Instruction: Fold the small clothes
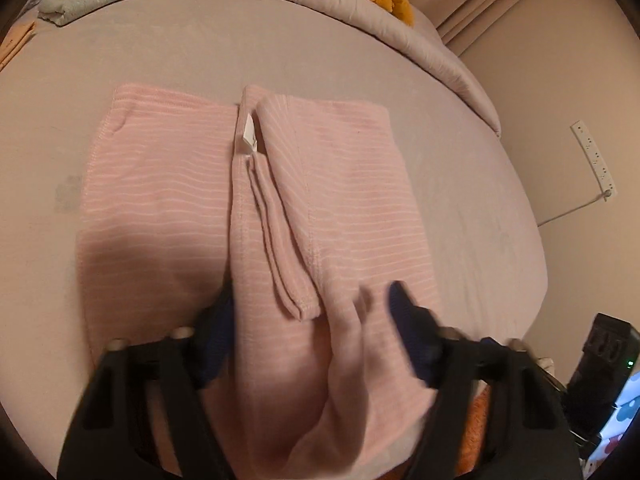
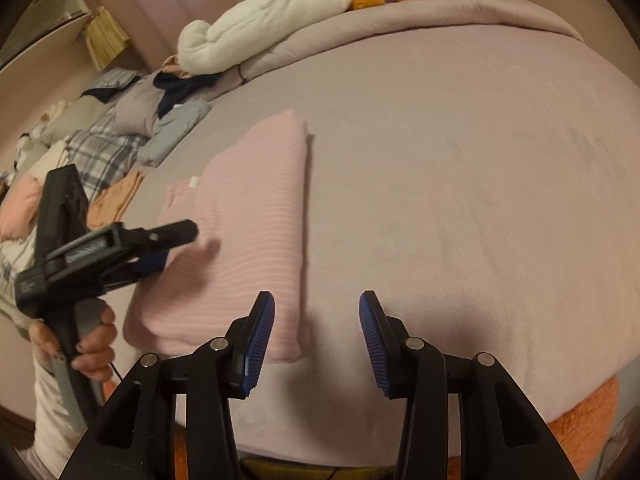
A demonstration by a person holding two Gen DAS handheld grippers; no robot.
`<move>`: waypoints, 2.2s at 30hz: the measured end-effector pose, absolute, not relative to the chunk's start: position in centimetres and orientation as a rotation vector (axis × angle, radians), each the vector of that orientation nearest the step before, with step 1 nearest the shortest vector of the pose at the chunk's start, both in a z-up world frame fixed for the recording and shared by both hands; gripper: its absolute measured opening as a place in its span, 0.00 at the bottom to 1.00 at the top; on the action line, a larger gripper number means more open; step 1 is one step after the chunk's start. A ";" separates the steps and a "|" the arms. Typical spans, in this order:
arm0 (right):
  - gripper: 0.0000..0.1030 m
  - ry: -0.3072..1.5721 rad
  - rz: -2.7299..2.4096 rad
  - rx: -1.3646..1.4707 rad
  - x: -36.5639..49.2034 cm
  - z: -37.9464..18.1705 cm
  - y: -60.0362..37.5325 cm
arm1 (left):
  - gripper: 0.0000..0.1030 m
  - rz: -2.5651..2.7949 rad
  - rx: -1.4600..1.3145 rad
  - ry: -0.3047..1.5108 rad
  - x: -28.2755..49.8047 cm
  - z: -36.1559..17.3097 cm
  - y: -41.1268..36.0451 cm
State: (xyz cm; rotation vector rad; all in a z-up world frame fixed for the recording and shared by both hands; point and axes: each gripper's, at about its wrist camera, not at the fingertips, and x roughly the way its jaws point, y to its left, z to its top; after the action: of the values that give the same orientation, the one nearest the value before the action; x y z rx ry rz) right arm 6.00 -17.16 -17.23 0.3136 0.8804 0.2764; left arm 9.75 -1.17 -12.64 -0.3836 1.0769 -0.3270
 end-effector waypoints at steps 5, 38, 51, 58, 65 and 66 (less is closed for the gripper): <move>0.43 0.898 0.263 0.325 6.5 -17.8 -17.2 | 0.16 -0.350 -0.380 1.060 9.6 -13.0 -1.9; 0.43 0.939 0.311 0.299 6.8 -18.3 -16.4 | 0.22 -0.139 -0.287 1.050 7.3 -10.9 5.7; 0.43 0.960 0.373 0.272 6.8 -18.4 -15.0 | 0.50 -0.158 -0.352 1.101 1.9 -12.3 7.5; 0.43 0.988 0.431 0.281 7.2 -18.9 -13.8 | 0.23 -0.184 -0.483 1.127 0.8 -14.6 7.5; 0.43 0.987 0.493 0.274 6.8 -18.1 -13.1 | 0.15 -0.159 -0.373 1.102 0.0 -13.3 6.3; 0.43 0.990 0.506 0.276 6.8 -18.2 -12.9 | 0.15 -0.147 -0.370 1.115 0.1 -14.0 6.3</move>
State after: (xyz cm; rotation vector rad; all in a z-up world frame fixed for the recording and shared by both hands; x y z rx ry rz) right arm 6.79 -12.95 -18.25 0.2762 0.9903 0.5064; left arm 0.15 6.28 -13.99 -0.3695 1.1152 -0.1471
